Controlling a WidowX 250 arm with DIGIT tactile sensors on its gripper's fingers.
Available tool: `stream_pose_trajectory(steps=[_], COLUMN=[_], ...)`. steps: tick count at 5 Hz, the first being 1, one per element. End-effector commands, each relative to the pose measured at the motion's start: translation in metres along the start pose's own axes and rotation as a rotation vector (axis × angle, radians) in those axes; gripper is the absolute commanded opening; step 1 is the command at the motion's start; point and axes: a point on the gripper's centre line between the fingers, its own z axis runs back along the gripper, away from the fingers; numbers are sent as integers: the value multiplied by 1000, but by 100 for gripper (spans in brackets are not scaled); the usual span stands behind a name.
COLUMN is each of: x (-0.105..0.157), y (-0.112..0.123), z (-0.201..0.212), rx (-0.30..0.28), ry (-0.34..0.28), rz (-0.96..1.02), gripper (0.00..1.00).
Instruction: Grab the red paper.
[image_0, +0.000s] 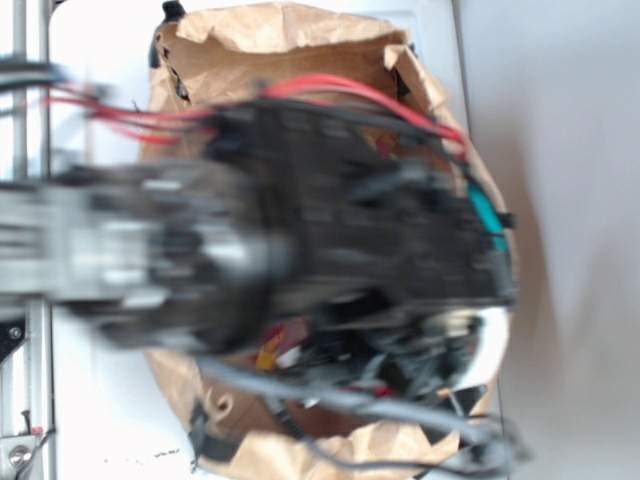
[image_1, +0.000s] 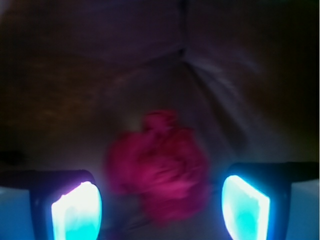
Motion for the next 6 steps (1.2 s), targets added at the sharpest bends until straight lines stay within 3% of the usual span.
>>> stream_pose_trajectory(steps=[1, 2, 3, 4, 5, 6], x=[2, -8, 21, 22, 16, 16], y=[61, 65, -4, -65, -106, -106], z=[9, 20, 43, 59, 66, 66], rx=[6, -49, -3, 15, 37, 37], ry=[-54, -67, -119, -146, -135, -135], rz=[-55, -147, -289, -367, -405, -405], gripper=[100, 100, 100, 100, 100, 100])
